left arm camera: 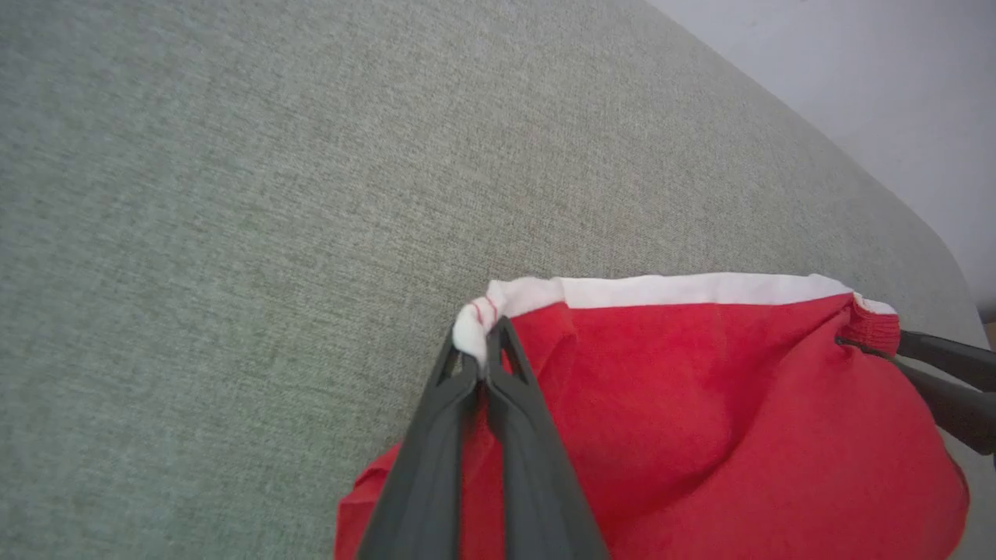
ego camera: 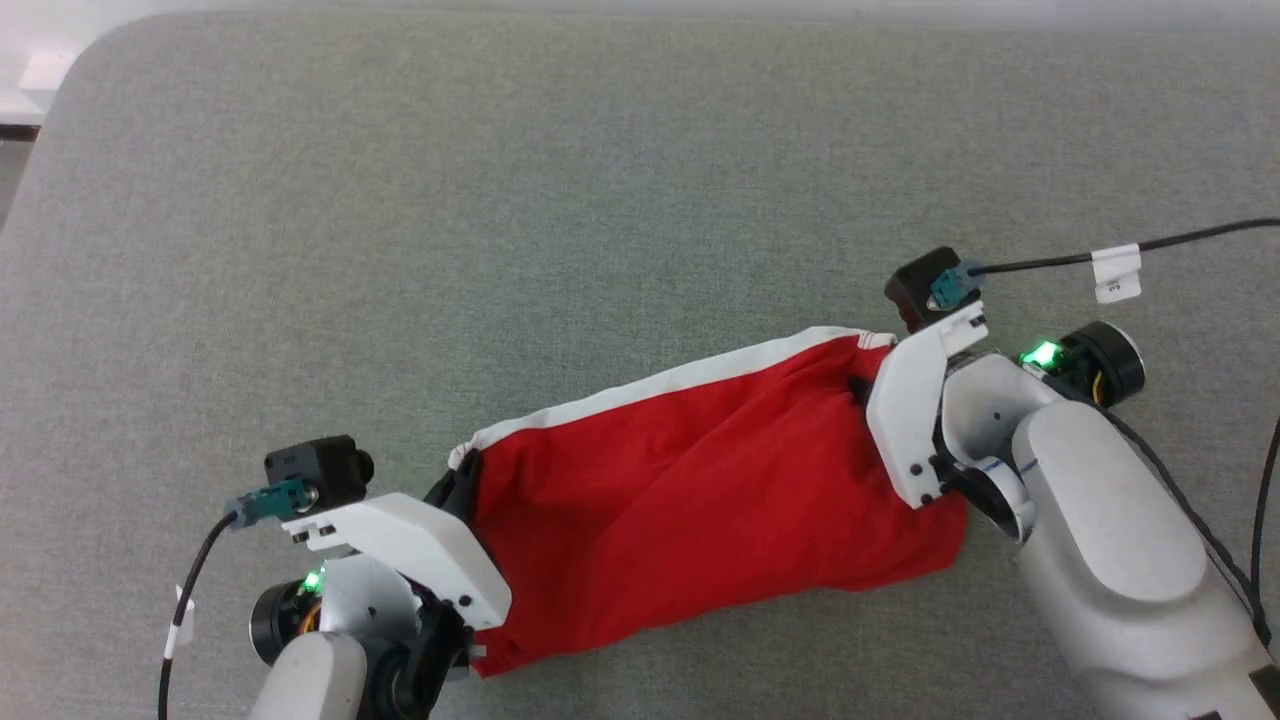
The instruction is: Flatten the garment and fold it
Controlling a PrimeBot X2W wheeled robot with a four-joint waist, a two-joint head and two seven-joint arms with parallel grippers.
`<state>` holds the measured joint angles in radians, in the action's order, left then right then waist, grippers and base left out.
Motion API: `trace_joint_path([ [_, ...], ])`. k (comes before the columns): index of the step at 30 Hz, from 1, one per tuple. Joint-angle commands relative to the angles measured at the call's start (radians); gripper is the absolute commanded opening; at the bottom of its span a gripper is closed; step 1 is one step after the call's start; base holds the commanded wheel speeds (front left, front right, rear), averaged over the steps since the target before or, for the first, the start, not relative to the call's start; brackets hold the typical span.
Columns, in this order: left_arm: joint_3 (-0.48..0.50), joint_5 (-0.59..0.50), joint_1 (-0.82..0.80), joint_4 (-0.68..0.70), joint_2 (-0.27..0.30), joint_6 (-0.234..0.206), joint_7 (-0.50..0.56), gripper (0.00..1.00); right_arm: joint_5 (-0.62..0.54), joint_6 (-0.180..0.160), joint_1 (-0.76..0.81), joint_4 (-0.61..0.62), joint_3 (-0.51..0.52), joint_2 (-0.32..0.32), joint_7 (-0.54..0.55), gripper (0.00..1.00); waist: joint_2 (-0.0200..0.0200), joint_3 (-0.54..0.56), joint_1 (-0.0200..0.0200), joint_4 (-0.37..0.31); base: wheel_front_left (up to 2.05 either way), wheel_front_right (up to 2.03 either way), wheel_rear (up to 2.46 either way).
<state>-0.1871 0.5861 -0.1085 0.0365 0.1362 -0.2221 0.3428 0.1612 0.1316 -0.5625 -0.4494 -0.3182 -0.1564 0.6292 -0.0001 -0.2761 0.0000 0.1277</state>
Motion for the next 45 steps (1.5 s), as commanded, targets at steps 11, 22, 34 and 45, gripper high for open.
trace_joint_path([
  [11,-0.007,0.008,0.001,-0.051,0.000,0.018,-0.012,0.00,0.099,-0.001,-0.050,-0.107,-0.148,-0.041,-0.113,0.00,0.0001,-0.002,0.0000,-0.004,0.00,0.00,0.00],
  [22,0.040,0.063,-0.209,-0.063,0.024,0.106,-0.053,0.00,0.341,-0.001,-0.141,0.004,-0.143,-0.097,-0.174,0.00,0.0001,0.061,0.0000,-0.047,0.00,0.00,0.00],
  [34,0.048,-0.011,-0.678,-0.269,0.135,0.112,0.033,0.00,0.567,-0.001,-0.452,-0.002,-0.023,-0.105,-0.083,0.00,0.0001,0.024,0.0000,-0.113,0.00,0.00,0.00],
  [45,0.046,-0.113,-1.108,-0.488,0.157,0.080,-0.100,0.00,0.468,-0.001,-0.808,-0.193,0.066,-0.011,-0.279,0.00,0.0001,-0.053,0.0000,-0.137,0.00,0.00,0.00],
])
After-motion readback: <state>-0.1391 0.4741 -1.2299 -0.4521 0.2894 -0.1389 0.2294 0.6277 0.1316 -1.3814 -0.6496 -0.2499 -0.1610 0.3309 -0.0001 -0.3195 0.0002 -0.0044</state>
